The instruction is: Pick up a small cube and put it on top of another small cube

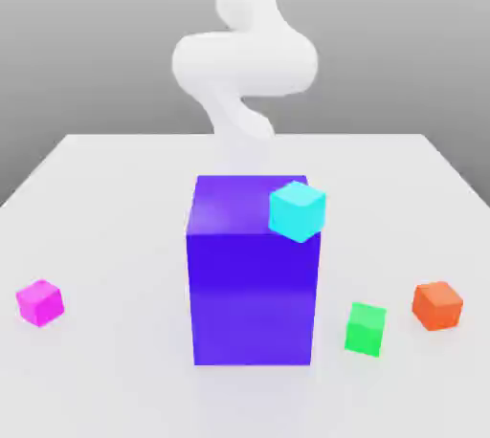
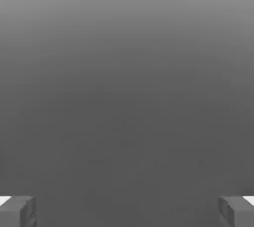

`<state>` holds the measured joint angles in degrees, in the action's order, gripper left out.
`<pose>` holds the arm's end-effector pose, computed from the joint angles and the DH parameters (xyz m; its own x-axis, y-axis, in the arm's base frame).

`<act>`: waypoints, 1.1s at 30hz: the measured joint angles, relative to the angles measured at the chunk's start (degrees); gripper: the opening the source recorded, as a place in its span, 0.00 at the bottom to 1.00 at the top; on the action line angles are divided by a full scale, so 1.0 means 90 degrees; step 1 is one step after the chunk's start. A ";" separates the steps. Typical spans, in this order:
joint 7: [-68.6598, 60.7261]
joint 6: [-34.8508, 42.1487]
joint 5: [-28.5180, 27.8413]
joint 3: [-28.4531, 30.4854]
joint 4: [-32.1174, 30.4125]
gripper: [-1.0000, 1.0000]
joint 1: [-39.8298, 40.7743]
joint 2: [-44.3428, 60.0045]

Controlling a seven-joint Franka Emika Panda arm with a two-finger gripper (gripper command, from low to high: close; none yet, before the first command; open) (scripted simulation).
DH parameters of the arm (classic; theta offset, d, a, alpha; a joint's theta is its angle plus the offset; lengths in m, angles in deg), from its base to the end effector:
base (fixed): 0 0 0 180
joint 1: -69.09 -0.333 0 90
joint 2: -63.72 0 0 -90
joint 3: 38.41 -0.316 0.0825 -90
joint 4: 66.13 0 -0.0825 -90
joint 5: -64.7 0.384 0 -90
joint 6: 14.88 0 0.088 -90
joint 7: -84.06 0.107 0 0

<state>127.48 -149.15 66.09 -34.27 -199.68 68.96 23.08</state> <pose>0.3803 -0.0354 0.6664 0.5063 -0.7481 0.4291 -0.5530 -0.6634 -0.5040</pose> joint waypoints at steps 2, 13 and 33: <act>-0.0243 -0.0230 0.0147 0.0387 -0.0165 0.50 -0.0002 0.0486; -0.1659 -0.1423 0.1137 0.2211 -0.1018 0.50 0.0227 0.3031; -0.4107 -0.3619 0.3366 0.1688 -0.1596 0.50 0.2715 0.6934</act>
<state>90.52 -181.72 96.38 -19.08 -214.04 93.39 85.49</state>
